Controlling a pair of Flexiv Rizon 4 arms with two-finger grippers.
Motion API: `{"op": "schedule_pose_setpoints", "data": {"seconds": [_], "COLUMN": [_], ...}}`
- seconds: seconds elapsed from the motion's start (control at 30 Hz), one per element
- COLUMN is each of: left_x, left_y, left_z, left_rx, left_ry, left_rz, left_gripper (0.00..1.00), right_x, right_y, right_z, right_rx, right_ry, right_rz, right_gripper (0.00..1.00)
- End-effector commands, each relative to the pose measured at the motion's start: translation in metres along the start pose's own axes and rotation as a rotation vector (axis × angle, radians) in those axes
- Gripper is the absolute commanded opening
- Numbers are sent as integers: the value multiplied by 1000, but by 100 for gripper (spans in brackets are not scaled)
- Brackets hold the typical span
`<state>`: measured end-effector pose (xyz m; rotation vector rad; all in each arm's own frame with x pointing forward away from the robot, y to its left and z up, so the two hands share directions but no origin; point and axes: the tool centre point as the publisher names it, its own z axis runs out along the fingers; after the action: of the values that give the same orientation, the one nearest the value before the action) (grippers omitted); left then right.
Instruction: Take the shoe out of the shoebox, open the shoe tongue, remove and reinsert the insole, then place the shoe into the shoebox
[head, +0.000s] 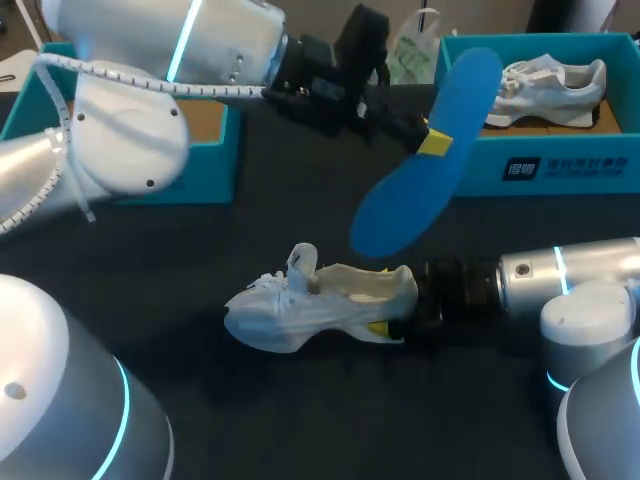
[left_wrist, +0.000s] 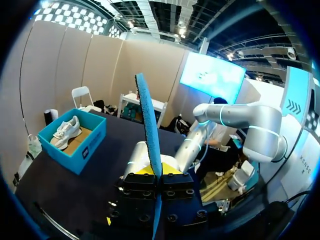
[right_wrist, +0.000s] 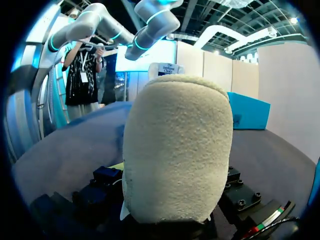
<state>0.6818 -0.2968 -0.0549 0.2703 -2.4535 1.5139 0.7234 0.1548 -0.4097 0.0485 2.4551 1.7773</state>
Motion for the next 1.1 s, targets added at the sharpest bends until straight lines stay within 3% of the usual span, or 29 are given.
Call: {"op": "schedule_pose_setpoints", "data": {"seconds": [0.03,0.7,0.9,1.1], "left_x": [-2,31,32,44], "left_y": [5,-49,-55,-57], "left_z": [-2,-76,-96,-114], "left_rx": [-8,143,177,233], "left_ry": [0,-36,-59,43], "left_rz": [-9,155,168,165], "left_gripper": [0,0,0,0], "right_x": [1,1,1,1], "right_y": [2,2,2,2], "right_z": [1,1,1,1], "right_rx": [7,7,7,7], "right_ry": [-1,-1,-1,-1], "right_rz": [1,1,1,1], "right_gripper": [0,0,0,0]}}
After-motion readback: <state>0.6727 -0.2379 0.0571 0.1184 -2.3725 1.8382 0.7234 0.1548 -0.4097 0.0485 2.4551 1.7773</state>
